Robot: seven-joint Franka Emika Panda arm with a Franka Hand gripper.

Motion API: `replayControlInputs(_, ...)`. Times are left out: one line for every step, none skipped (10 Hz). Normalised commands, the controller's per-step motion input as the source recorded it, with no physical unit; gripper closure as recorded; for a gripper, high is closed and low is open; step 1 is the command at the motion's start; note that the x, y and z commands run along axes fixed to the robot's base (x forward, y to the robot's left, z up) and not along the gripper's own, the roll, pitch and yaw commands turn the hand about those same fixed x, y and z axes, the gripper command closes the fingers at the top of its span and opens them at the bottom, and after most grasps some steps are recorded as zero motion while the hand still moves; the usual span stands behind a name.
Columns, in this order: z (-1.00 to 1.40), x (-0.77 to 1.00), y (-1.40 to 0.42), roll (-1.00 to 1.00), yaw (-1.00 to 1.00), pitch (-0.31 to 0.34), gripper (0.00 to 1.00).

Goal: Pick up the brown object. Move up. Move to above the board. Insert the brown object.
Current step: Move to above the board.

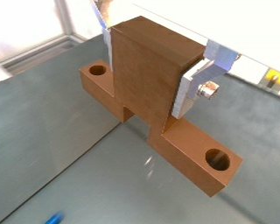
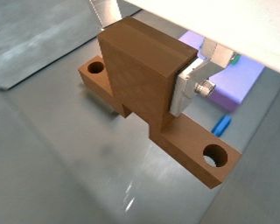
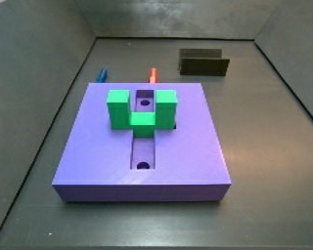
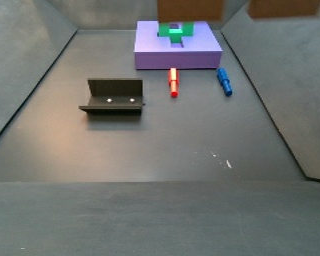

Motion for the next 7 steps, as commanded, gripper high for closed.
replayControlInputs(0.12,0.17,-1.40,-0.05,0.03,0.004,1.00)
replayControlInputs(0.13,0.17,-1.40,-0.03,0.02,0.012,1.00)
replayControlInputs(0.13,0.17,-1.40,-0.01,0.01,0.017,1.00)
replayControlInputs(0.13,0.17,-1.40,-0.03,0.01,0.018,1.00)
replayControlInputs(0.14,0.17,-1.40,0.00,0.00,0.033,1.00)
replayControlInputs(0.14,0.18,-1.40,0.00,0.01,0.045,1.00)
replayControlInputs(0.15,0.19,-1.40,-0.02,0.01,0.077,1.00)
